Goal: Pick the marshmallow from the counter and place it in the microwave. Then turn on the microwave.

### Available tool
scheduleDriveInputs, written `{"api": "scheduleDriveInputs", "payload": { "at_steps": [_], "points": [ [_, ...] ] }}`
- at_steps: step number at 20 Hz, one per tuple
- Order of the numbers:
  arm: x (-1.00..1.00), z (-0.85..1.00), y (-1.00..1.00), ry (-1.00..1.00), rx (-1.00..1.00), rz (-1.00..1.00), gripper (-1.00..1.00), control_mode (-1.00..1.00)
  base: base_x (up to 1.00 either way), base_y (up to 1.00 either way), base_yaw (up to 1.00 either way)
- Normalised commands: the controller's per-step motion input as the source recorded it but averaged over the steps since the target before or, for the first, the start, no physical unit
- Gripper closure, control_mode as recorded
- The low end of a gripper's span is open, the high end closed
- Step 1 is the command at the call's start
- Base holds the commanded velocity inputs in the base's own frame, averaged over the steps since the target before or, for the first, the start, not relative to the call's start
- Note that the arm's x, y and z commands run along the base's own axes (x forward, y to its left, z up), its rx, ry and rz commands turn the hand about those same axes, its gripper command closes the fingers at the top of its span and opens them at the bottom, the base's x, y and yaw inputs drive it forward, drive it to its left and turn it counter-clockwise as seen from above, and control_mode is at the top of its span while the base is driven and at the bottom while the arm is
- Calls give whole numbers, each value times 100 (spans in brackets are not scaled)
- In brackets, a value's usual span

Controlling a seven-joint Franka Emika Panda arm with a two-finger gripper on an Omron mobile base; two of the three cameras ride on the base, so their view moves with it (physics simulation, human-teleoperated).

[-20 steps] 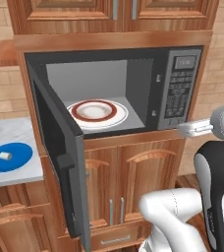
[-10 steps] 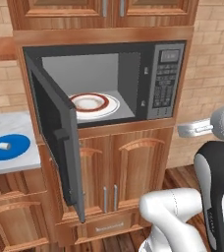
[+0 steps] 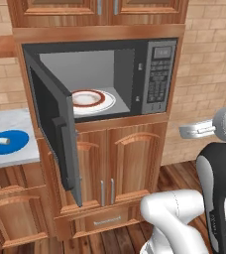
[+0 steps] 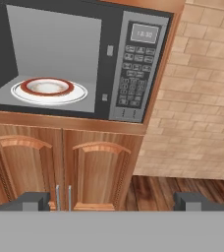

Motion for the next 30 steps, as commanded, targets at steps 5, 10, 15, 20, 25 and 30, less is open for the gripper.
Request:
{"api": "scheduleDriveInputs", "payload": {
  "at_steps": [5,10,15,20,25,30],
  "points": [
    [0,0,0,0,0,0,-100,100,-12,26,-6],
    [0,0,0,0,0,0,-100,100,-13,41,-9],
    [0,0,0,0,0,0,-100,100,-28,36,-10],
    [0,0,0,0,0,0,-100,100,-44,16,-11],
    [0,0,0,0,0,0,-100,100,-49,20,-11],
    [0,0,0,0,0,0,-100,100,-40,33,-11]
  ]
}}
